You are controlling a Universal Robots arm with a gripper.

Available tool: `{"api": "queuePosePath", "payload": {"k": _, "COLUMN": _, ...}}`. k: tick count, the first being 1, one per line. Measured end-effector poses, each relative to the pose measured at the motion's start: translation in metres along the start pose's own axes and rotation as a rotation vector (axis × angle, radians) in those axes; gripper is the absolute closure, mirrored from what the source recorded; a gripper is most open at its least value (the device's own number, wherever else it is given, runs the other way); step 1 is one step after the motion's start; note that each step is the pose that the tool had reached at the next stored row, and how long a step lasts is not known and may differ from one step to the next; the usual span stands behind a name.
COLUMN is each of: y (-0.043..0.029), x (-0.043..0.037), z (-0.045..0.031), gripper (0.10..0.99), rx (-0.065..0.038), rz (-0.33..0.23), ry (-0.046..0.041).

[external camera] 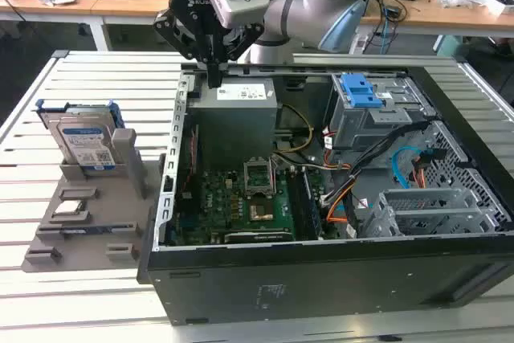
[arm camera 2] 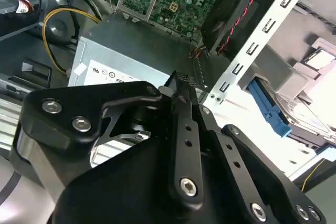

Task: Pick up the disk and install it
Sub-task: 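Reach for the disk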

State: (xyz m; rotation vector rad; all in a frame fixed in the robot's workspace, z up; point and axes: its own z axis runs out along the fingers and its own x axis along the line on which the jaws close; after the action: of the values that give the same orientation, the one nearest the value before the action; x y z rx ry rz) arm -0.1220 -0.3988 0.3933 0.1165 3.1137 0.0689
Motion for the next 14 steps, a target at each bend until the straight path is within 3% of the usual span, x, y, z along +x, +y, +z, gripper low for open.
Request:
{"api": "queuePosePath", "payload": {"k": 3, "y": -0.0011, "x": 0.0145, "z": -0.0004, "gripper": 0.98, "rx": 0.0, "rz": 0.0, "ry": 0.0}}
{"api": "queuePosePath", "payload": {"k": 8, "y": -0.0019, "x": 0.0252, "z": -0.0007, "gripper": 0.98, "rx": 0.0, "rz": 0.0, "ry": 0.0}}
{"api": "queuePosePath", "payload": {"k": 14, "y": -0.0038, "x": 0.0504, "z": -0.0013, "gripper": 0.98, "rx": 0.0, "rz": 0.0, "ry": 0.0}}
